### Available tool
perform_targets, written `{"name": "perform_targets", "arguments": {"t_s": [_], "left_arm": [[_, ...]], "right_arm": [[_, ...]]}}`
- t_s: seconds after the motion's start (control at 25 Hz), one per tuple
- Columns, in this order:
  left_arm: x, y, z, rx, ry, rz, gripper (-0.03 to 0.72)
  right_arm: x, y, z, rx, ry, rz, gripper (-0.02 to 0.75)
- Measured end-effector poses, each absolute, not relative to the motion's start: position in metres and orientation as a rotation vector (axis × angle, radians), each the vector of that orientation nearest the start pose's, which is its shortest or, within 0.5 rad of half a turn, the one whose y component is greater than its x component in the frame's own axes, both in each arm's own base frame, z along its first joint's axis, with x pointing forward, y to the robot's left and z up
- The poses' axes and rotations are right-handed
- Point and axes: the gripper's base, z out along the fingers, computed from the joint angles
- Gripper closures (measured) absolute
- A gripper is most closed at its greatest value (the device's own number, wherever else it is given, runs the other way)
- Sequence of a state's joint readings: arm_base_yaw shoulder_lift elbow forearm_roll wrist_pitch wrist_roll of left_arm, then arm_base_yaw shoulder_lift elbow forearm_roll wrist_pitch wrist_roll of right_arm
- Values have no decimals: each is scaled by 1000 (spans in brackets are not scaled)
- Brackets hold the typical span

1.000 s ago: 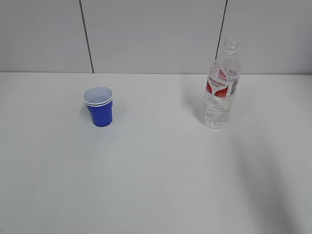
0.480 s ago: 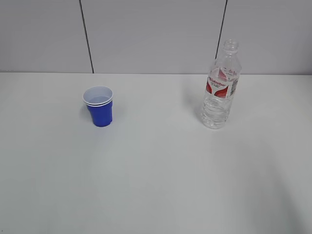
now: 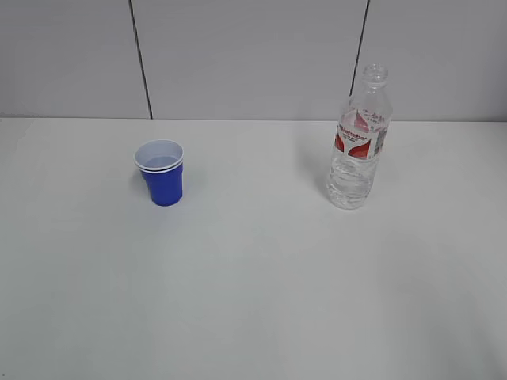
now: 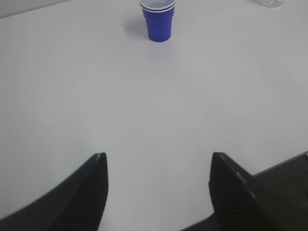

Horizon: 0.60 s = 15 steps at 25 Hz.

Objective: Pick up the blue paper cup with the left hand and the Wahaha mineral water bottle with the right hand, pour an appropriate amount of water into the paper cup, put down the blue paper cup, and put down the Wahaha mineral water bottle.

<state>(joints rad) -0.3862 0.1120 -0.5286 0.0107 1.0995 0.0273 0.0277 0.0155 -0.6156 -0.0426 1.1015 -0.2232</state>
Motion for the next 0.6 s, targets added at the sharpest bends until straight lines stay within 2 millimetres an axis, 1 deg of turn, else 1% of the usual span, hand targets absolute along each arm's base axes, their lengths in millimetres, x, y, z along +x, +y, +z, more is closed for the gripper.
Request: {"name": "perform_targets", "arguments": {"t_s": [0.16, 0.36, 0.48, 0.6], "left_arm": [[8, -2, 282, 446, 2127, -193, 189], [8, -2, 282, 446, 2127, -193, 189], [8, -2, 282, 446, 2127, -193, 189], [8, -2, 282, 446, 2127, -193, 189]], "right_arm": [[-18, -4, 290, -232, 2014, -161, 150], [-15, -4, 283, -224, 2040, -153, 151], [-12, -3, 272, -230, 2090, -145, 151], [-12, -3, 271, -231, 2098, -143, 151]]}}
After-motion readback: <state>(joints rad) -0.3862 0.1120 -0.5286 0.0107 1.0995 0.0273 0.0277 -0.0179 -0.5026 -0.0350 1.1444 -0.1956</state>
